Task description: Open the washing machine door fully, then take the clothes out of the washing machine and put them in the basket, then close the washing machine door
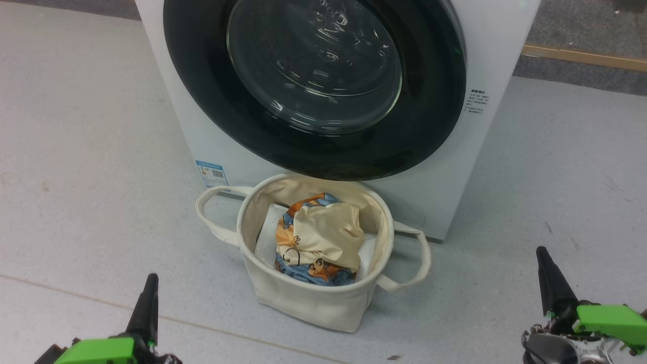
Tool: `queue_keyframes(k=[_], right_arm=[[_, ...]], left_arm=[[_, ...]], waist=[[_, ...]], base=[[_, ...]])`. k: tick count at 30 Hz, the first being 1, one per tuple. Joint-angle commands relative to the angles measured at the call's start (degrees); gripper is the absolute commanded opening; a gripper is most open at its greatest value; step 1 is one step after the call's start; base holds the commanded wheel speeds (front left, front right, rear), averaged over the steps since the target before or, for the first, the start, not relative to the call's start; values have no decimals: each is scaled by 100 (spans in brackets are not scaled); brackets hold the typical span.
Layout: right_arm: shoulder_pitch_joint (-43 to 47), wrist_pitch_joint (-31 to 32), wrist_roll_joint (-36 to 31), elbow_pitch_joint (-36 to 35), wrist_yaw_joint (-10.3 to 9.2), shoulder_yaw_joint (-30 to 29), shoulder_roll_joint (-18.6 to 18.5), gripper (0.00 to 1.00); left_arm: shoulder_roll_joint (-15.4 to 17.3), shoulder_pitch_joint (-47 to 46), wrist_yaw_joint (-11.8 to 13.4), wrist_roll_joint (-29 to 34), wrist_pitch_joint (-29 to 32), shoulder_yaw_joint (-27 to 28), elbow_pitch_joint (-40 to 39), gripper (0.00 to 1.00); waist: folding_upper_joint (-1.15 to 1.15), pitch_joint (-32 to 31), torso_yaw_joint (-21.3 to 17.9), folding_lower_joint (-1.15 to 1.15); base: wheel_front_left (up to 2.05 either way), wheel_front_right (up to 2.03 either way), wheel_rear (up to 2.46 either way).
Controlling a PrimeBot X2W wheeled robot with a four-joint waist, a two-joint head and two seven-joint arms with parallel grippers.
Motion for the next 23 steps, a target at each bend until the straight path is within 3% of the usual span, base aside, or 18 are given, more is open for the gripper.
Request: queue_keyframes(k=[1, 23], right_arm=[[-83, 43, 33, -230, 1, 109, -41, 0], [-83, 43, 33, -230, 1, 109, -41, 0]], left_arm=[[33, -140, -40, -21, 46, 195, -216, 0], [33, -140, -40, -21, 46, 195, -216, 0]], waist=[[0, 0, 0, 0], [0, 0, 0, 0]], base=[[0, 0, 0], [0, 0, 0]])
